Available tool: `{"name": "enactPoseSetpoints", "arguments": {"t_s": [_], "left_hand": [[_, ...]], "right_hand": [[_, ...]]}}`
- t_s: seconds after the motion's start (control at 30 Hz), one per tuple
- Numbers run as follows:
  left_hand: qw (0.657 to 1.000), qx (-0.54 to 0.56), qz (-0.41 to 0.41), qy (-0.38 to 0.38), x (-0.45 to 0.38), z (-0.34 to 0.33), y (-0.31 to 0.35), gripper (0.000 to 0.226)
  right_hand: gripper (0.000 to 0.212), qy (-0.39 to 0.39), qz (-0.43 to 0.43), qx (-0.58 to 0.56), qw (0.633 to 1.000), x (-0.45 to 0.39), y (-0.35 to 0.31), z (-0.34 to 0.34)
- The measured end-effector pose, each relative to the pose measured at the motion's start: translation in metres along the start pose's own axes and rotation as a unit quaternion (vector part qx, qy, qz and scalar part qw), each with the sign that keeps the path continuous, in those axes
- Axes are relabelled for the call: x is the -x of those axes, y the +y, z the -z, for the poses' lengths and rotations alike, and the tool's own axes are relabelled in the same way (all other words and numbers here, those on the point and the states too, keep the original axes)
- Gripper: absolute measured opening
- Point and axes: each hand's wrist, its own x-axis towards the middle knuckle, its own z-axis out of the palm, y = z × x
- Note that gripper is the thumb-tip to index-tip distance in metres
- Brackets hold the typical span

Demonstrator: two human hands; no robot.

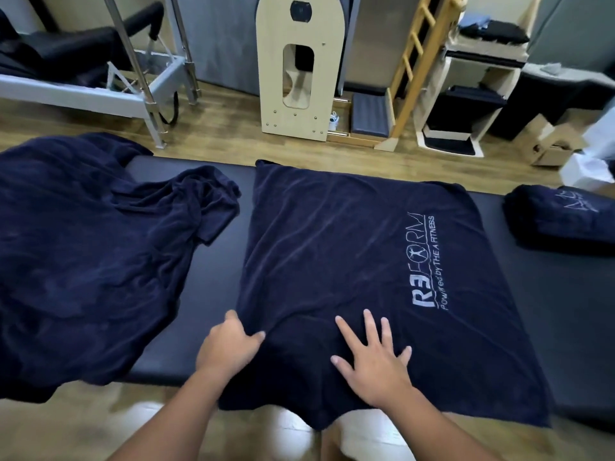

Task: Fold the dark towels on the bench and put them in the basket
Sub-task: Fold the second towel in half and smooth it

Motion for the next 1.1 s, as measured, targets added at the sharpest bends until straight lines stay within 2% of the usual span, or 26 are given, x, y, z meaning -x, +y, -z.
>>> {"name": "enactPoseSetpoints", "arguments": {"t_s": [0.13,0.2,0.27,0.33,0.4,0.53,0.7,0.77,0.83,0.9,1.0,1.1], "left_hand": [[0.995,-0.013,-0.015,0.093,0.023,-0.015,-0.012,0.066],[0.976,-0.099,-0.109,0.159,0.031,-0.029,-0.017,0.07],[0.934,-0.164,-0.224,0.226,0.04,-0.044,-0.018,0.05],[0.898,-0.188,-0.329,0.223,0.051,-0.059,-0.018,0.035],[0.881,-0.217,-0.382,0.176,0.064,-0.076,-0.013,0.039],[0.882,-0.262,-0.366,0.138,0.078,-0.102,0.003,0.048],[0.876,-0.315,-0.343,0.124,0.086,-0.109,0.023,0.049],[0.888,-0.324,-0.311,0.1,0.094,-0.107,0.03,0.044],[0.895,-0.337,-0.279,0.085,0.099,-0.108,0.032,0.029],[0.904,-0.324,-0.262,0.099,0.104,-0.109,0.035,0.023],[0.913,-0.3,-0.256,0.106,0.108,-0.107,0.038,0.023],[0.92,-0.263,-0.275,0.099,0.111,-0.102,0.038,0.034]], "right_hand": [[0.069,0.015,-0.07,-0.035,0.997,0.017,0.049,-0.004],[0.069,0.025,-0.093,-0.031,0.995,0.023,0.073,-0.004],[0.068,0.062,-0.1,-0.01,0.993,0.03,0.096,-0.006],[0.058,0.112,-0.104,-0.01,0.988,0.036,0.119,-0.01],[0.045,0.15,-0.124,-0.012,0.981,0.045,0.143,-0.015],[0.037,0.159,-0.212,-0.015,0.964,0.057,0.184,-0.018],[0.034,0.201,-0.33,-0.113,0.915,0.059,0.218,-0.014],[0.031,0.211,-0.369,-0.131,0.895,0.06,0.228,-0.012],[0.032,0.198,-0.419,-0.147,0.874,0.061,0.236,-0.008],[0.03,0.186,-0.431,-0.152,0.87,0.062,0.243,-0.006],[0.024,0.19,-0.399,-0.142,0.886,0.058,0.252,-0.004],[0.018,0.253,-0.373,-0.141,0.882,0.061,0.264,0.001]]}}
